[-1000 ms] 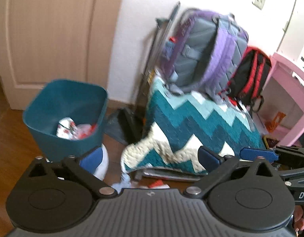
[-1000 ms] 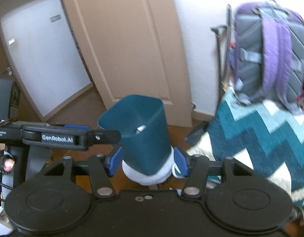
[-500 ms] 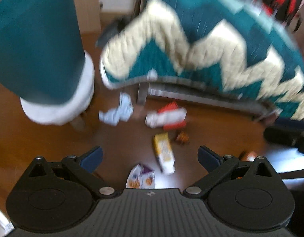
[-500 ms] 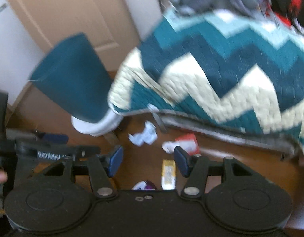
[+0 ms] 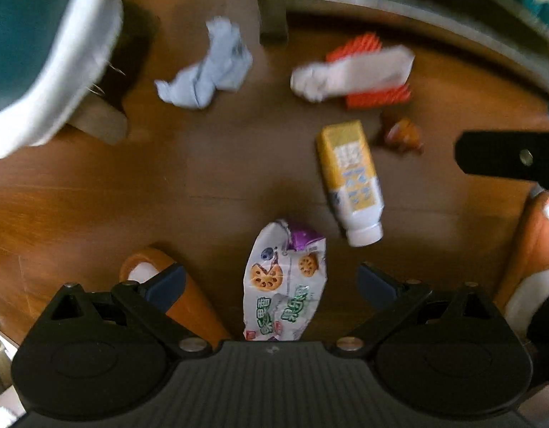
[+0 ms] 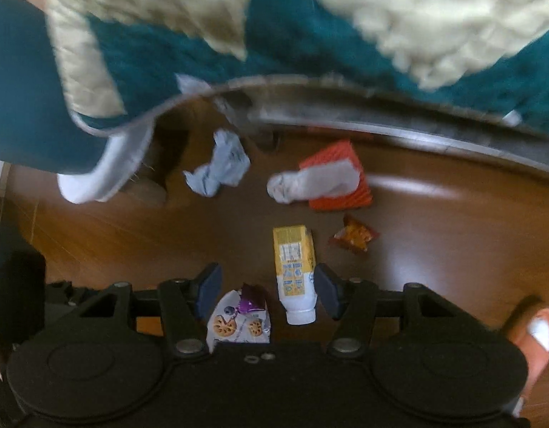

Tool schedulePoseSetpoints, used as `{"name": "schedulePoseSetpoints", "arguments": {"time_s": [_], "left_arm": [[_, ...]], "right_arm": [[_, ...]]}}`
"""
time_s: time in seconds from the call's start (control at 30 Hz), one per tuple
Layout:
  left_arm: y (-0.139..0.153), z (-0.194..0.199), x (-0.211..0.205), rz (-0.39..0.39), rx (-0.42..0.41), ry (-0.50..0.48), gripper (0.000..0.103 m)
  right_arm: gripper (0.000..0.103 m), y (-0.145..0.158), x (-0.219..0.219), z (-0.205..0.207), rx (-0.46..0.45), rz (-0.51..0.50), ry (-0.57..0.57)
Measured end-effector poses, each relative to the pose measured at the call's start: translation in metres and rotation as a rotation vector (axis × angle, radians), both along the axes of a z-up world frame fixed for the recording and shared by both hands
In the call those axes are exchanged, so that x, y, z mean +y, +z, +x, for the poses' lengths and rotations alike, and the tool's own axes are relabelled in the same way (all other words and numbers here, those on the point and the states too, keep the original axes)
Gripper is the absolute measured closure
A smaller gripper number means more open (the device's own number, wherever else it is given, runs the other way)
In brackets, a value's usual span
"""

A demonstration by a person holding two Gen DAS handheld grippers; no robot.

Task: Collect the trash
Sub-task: 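Lower both tools to the snack wrapper and yellow drink carton on the floor, then grasp the cookie-print snack wrapper with the left tool while the right tool grasps the yellow carton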

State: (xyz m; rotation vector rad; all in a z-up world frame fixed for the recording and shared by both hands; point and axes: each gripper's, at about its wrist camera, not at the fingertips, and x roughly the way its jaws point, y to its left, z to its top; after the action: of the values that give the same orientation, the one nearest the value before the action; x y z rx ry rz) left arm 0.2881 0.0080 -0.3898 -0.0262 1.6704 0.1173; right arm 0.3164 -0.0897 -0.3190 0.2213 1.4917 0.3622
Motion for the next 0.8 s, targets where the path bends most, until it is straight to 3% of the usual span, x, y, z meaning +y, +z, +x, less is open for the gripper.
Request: {"name": "schedulePoseSetpoints", "arguments": {"time_s": [0.3,0.63,0.8], "left_arm": [[-0.091,0.005,-0.005,-0.022,0.141,-0.016,0.0],[-0.142,0.002,0.003,-0.082,0.179,0.03,0.001],[-0.152,0.002,0.008,-0.109,0.189,0.063,0.019]], "right_arm": [[0.046,-0.092,0.026,0.006,0.121,-0.043,0.067],[0.047,-0.15,0.045,0.014,0.179,-0.074,0.04],[0.045,-0.166,0.049,0.014,0.196,-0.088,0.054]]}}
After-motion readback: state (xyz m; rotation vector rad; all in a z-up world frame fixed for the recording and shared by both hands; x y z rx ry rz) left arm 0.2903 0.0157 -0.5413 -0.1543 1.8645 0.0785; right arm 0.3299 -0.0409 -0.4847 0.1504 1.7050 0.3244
